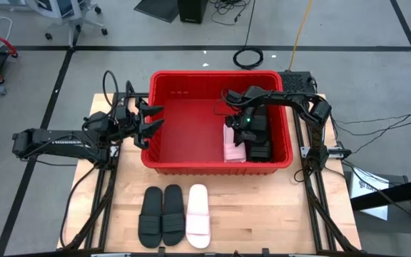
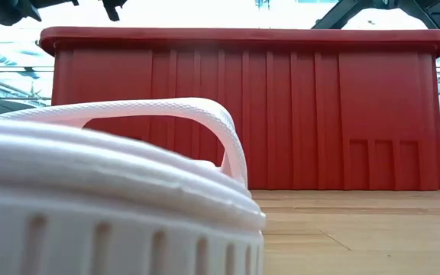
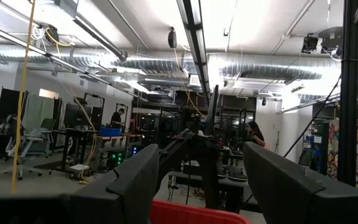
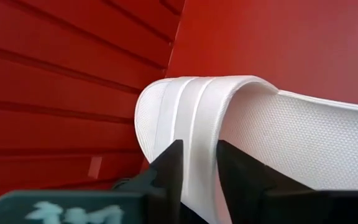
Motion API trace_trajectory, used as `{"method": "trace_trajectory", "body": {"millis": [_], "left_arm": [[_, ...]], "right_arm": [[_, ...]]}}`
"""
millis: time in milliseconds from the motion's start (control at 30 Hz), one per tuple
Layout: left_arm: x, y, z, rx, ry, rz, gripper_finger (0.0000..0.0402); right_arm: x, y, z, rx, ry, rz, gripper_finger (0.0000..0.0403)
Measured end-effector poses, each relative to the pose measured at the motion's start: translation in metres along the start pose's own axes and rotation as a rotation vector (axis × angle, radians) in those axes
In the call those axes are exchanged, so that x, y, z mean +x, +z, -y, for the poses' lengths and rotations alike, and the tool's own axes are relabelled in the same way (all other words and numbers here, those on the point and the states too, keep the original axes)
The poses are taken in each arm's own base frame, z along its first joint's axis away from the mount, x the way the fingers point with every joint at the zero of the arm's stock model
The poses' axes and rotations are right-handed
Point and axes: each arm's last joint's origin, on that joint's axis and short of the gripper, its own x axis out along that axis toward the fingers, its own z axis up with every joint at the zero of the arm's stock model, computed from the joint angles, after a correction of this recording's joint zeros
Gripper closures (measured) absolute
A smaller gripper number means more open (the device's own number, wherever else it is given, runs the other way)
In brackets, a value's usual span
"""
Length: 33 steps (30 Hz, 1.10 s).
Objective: Pick and place slides into bin
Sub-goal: Put the right white slide into the red bin, then put the left white slide into the red bin
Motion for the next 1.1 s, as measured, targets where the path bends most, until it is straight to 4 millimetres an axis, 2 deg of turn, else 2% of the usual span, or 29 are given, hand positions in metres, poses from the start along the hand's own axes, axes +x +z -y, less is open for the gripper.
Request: {"method": "trace_trajectory", "body": {"millis": [200,400,633,867,1100], "left_arm": [[0.000,0.000,0.000,0.002,0.000,-0.001,0.0160],[0.000,0.000,0.000,0.001,0.000,0.000,0.0160],[0.000,0.000,0.000,-0.002,0.001,-0.005,0.0160],[0.000,-0.002,0.000,-0.004,0.003,-0.022,0.0160],[0.000,-0.003,0.000,-0.004,0.003,-0.027,0.0160]], "right_arm": [[0.000,0.000,0.001,0.003,-0.010,-0.004,0.0279],[-0.008,0.002,-0.003,-0.012,-0.090,-0.025,0.0267],[-0.030,0.009,-0.018,-0.104,-0.188,0.049,0.0270],[-0.059,0.018,-0.039,-0.167,-0.469,0.047,0.0267],[-0.092,0.034,-0.075,-0.269,-0.638,0.262,0.0270]]}}
